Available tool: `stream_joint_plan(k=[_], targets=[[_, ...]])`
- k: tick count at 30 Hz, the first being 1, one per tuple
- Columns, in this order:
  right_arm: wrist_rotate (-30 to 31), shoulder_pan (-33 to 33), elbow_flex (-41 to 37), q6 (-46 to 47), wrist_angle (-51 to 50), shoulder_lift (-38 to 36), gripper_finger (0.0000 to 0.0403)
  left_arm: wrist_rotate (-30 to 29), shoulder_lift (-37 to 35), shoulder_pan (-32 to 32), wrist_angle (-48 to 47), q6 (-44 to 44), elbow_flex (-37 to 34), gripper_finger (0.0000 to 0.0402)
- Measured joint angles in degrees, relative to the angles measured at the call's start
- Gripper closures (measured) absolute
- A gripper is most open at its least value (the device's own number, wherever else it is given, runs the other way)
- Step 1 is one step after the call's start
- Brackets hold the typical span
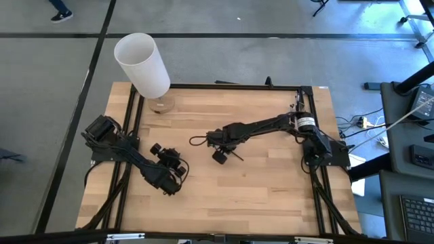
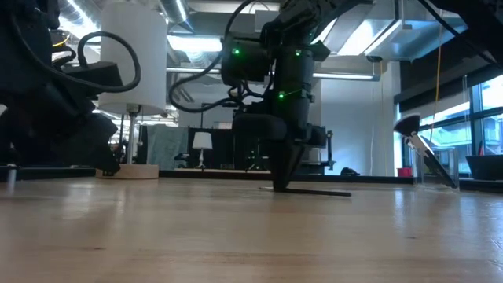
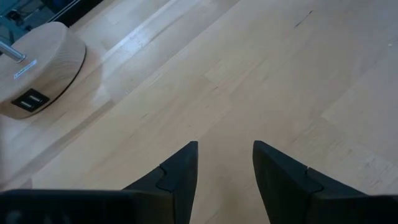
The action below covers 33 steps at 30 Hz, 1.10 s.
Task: Sort items
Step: Put the lip brush into the top section of the transparent organizer
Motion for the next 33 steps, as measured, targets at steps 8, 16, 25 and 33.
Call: stream_joint_plan(k=[8, 16, 25, 33], targets=[[0.48, -0.11, -0.07, -3.5, 3.63, 0.97, 0.039, 0.0, 0.01, 0.0, -0.02, 0.0, 0.0, 0.0254], [4.17, 0.37, -0.53, -5.73, 4.17, -5.81, 0.039, 0.67, 0.01, 0.0, -0.04, 0.0, 0.0, 0.0254], [15.26, 2.26, -3.63, -5.98, 2.92, -19.29, 0.0391, 2.39, 0.01, -1.56, -0.07, -3.0, -1.51, 0.0254], [22.87, 3.46, -16.81, 0.13, 4.34, -35.46, 0.0391, 2.38, 0.03, -2.71, -0.02, -4.08, -1.51, 0.0254]])
